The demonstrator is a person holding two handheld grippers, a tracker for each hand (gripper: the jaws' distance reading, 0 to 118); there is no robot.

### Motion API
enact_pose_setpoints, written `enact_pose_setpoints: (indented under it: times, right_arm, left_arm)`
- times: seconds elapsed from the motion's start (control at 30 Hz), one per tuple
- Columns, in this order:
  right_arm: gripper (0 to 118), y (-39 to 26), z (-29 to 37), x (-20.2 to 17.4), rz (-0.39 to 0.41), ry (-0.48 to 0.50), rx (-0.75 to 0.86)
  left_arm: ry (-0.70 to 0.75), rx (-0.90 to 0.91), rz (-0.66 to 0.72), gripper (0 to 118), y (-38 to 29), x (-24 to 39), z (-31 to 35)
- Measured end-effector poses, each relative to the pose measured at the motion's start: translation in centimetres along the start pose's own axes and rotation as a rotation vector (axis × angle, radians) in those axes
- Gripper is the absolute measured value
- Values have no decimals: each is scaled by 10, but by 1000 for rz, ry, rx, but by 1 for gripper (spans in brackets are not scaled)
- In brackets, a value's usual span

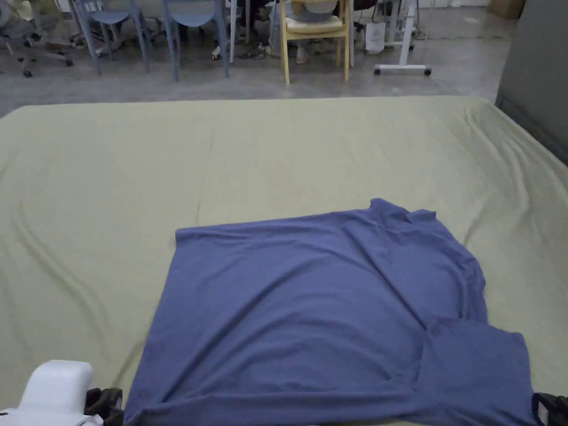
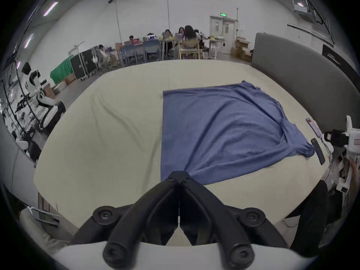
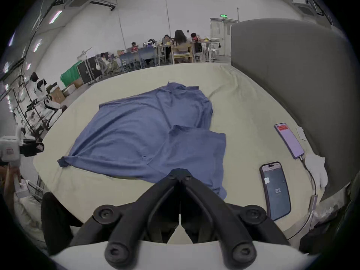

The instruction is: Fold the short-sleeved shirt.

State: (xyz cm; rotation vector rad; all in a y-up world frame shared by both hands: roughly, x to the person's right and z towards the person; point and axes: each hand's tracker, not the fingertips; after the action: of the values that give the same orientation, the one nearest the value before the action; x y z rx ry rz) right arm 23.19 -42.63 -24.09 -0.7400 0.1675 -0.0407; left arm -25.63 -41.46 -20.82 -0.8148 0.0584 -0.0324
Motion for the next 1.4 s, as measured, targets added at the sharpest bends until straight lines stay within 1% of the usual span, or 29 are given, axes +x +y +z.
enact_pose_setpoints:
  times: [0.07, 0.1, 0.13, 0.17, 0.2, 0.3, 0.37, 0.4, 0.43, 0.47, 0.5, 0.6, 0.73, 0.77, 0.8, 0.83, 0.87, 0.9, 0.93, 1.03, 1.07, 1.1, 1.13, 1.17, 1.2, 1.23, 1.27, 1.33, 1.4]
  right_arm:
    - [3, 0, -3, 4, 0, -6, -1]
    - [3, -1, -3, 4, 2, -3, -2]
    - [3, -1, -4, 4, 1, -1, -6]
    - [3, -2, -7, 7, 0, 1, -12]
    - [3, -2, -9, 7, 3, 4, -16]
    - [3, -1, -14, 2, 19, 7, -40]
    - [3, -2, -18, 1, 28, 5, -57]
    - [3, -1, -19, -1, 29, 6, -62]
    - [3, 0, -21, -2, 29, 6, -70]
    - [3, -1, -23, -3, 29, 2, -76]
    - [3, -2, -26, -3, 28, 1, -80]
    - [3, -3, -34, -3, 24, 2, -105]
    - [4, -5, -44, 3, 35, 3, -130]
    - [45, -3, -47, 6, 31, 3, -133]
    - [101, -2, -50, 9, 12, -19, -144]
    - [101, 0, -55, 13, -6, -52, -164]
    - [113, 0, -67, 19, -6, -83, -231]
    - [118, -1, -70, 21, 3, -112, -125]
    - [118, -4, -77, 22, -12, -87, -174]
    - [118, -7, -111, 34, -88, -102, -265]
    - [118, -9, -121, 34, -93, -107, -277]
    - [118, -13, -126, 55, -96, -91, -278]
    - [116, -15, -135, 56, -104, -71, -294]
    - [98, -18, -143, 54, -117, -35, -310]
    - [58, -19, -148, 52, -121, -24, -318]
    - [13, -19, -140, 53, -126, -30, -314]
    - [9, -23, -138, 47, -148, -12, -272]
    - [8, -21, -135, 36, -120, -47, -233]
    - [8, -17, -123, 39, -120, -49, -196]
  left_arm:
    - [-14, -31, 43, 0, -5, -5, -16]
    - [-26, -43, 86, 6, -6, -10, -24]
    - [-49, -84, 129, 34, -7, -15, -36]
    - [-56, -146, 158, 87, -7, -19, -48]
    - [-53, -153, 173, 93, -10, -20, -57]
    - [15, -214, 183, 93, -13, -25, -94]
    - [-1, -245, 184, 92, -17, -31, -119]
    - [-26, -262, 179, 88, -18, -30, -124]
    - [-64, -267, 168, 70, -18, -26, -121]
    - [-90, -240, 140, 18, -18, -21, -118]
    - [-74, -237, 128, 3, -17, -16, -119]
    - [-38, -224, 88, 3, -20, -10, -124]
    - [-48, -177, 106, 3, -5, -9, -107]
    - [-47, -160, 106, 3, -1, -9, -103]
    - [-47, -148, 103, 3, 1, -9, -100]
    - [-46, -141, 100, 3, 4, -9, -97]
    - [-46, -133, 99, 3, 5, -10, -96]
    - [-49, -131, 99, 3, 7, -11, -96]
    - [-52, -129, 103, 3, 8, -11, -96]
    - [-46, -132, 112, 3, 9, -10, -97]
    - [-43, -138, 114, 3, 8, -9, -99]
    - [-44, -143, 116, 3, 8, -9, -100]
    - [-42, -146, 120, 3, 7, -13, -105]
    - [-39, -148, 126, 3, 6, -14, -106]
    - [-37, -151, 130, 3, 6, -14, -107]
    - [-35, -155, 133, 3, 5, -14, -107]
    - [-36, -156, 136, 3, 7, -10, -104]
    - [-33, -152, 153, 3, 8, -10, -103]
    - [-35, -146, 169, 3, 13, -9, -99]
